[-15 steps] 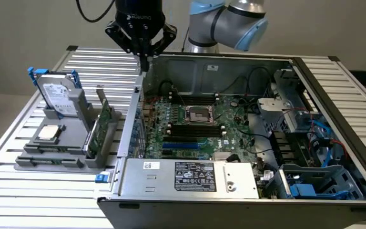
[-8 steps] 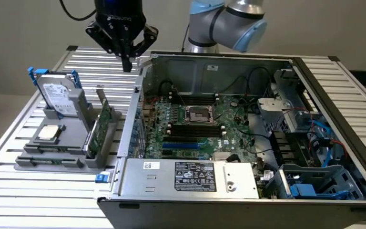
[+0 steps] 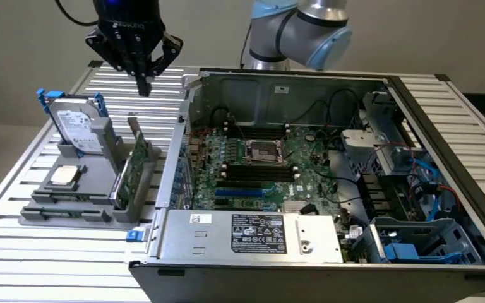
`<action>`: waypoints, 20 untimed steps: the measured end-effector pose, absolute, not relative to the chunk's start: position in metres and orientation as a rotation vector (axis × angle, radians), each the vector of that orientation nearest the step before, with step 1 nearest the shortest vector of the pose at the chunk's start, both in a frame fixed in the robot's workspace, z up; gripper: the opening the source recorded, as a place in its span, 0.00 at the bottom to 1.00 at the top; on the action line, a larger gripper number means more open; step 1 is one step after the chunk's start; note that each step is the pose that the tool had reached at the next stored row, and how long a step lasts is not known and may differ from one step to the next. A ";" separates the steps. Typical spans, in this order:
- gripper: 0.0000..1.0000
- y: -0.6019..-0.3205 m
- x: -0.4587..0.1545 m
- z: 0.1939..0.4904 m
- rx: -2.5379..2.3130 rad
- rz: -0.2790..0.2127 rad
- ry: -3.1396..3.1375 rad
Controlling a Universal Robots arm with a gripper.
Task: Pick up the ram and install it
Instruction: 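Reach for the ram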
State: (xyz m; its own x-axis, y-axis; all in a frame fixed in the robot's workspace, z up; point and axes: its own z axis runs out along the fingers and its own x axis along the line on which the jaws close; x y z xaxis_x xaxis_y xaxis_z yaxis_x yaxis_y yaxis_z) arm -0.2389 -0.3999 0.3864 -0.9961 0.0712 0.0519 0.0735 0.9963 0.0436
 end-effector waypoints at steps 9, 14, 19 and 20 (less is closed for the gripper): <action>0.11 -0.407 -0.280 0.386 -0.112 -0.071 -3.098; 0.11 -0.411 -0.302 0.386 -0.112 -0.071 -3.100; 0.11 -0.415 -0.325 0.386 -0.112 -0.071 -3.101; 0.11 -0.416 -0.330 0.386 -0.112 -0.071 -3.101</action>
State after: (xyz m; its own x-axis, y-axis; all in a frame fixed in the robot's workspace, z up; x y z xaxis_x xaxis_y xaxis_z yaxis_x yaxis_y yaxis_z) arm -0.3297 -0.4165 0.3861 -0.9967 0.0711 0.0389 0.0728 0.9963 0.0446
